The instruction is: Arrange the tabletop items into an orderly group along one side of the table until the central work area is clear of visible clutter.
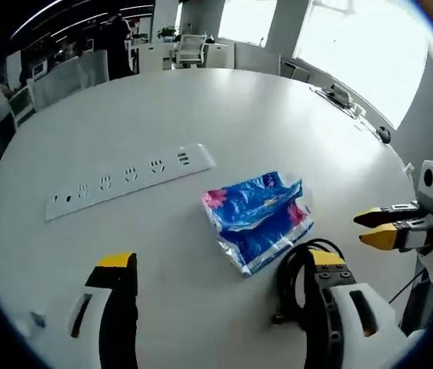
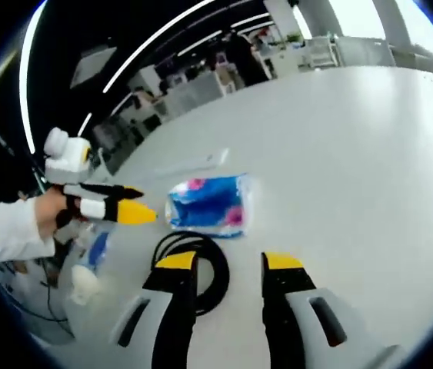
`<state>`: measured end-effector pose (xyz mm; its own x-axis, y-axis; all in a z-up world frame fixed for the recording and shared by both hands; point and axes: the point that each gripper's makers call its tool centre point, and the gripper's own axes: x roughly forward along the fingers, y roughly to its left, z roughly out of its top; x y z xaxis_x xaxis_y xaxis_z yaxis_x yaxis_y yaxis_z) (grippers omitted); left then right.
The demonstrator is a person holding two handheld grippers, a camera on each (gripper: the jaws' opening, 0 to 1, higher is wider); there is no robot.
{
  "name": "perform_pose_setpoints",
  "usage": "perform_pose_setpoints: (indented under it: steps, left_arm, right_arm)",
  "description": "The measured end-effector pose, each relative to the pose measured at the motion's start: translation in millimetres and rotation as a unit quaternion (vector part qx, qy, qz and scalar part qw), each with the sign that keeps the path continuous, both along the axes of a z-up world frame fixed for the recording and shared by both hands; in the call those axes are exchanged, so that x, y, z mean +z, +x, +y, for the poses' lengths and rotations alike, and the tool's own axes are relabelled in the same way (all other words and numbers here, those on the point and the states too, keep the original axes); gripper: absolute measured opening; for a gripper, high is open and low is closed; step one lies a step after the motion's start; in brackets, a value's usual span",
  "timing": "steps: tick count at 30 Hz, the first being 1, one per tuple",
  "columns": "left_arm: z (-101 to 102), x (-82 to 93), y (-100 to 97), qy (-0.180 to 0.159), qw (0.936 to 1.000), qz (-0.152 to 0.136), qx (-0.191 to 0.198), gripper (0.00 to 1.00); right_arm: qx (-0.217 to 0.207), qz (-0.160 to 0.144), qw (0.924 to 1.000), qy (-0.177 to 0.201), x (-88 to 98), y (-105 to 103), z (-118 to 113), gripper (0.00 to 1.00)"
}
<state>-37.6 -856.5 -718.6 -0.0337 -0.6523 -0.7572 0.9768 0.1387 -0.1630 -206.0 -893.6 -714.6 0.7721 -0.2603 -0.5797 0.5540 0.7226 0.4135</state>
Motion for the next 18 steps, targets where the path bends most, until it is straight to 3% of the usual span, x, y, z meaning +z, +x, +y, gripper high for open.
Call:
perform_pose_setpoints:
  steps: [8, 13, 18]
  left_arm:
    - [29, 35.8, -19.8, -0.025, 0.9994, -0.023, -0.010, 1.00]
    - [50, 46.0, -21.9, -0.031, 0.9989, -0.034, -0.009, 1.00]
    - [74, 55.7, -11.5, -0.040, 0.9986, -0.033, -0.007, 1.00]
  right_arm:
    - [0.028, -0.015, 0.9991, -0.030, 29.5, -1, 20, 0.61]
    - [0.059, -0.024, 0.9973, -0.038, 40.4, 4, 38, 0.61]
    - [0.058, -0.031, 0.9969, -0.043, 54.3, 9, 52, 0.61]
